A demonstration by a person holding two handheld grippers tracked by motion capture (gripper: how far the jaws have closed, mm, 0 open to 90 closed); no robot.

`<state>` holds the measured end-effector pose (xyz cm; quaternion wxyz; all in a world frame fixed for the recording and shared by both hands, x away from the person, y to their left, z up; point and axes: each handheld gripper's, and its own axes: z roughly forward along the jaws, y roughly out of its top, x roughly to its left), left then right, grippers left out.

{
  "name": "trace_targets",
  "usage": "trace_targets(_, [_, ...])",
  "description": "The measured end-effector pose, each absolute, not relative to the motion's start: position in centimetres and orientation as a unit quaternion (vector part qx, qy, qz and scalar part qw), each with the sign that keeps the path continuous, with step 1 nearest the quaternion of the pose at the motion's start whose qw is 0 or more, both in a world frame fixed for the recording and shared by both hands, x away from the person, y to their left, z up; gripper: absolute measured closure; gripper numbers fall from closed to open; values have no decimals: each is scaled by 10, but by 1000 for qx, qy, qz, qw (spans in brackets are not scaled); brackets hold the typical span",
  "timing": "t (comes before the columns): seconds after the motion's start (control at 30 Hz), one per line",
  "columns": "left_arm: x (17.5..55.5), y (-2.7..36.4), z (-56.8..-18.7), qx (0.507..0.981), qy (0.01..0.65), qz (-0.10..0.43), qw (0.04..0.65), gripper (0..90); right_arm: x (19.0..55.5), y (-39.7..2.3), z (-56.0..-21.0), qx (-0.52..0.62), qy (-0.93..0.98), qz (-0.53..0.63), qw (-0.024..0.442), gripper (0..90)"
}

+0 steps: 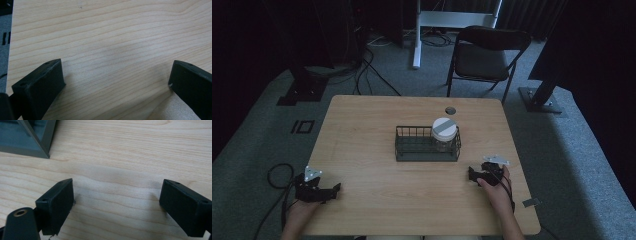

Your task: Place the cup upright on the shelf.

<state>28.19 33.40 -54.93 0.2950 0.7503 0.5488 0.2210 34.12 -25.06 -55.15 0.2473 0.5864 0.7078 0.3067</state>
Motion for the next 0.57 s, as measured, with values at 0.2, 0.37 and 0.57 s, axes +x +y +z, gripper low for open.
trace_targets(0.2, [282,334,-549,750,549,221,295,1,342,-251,-552,585,709,307,246,118])
trace_targets(0.37, [282,334,-549,750,549,221,295,2,342,-251,-552,584,710,307,245,118])
trace_targets(0.57, [282,334,-549,750,549,221,295,2,342,-252,-552,583,711,308,244,118])
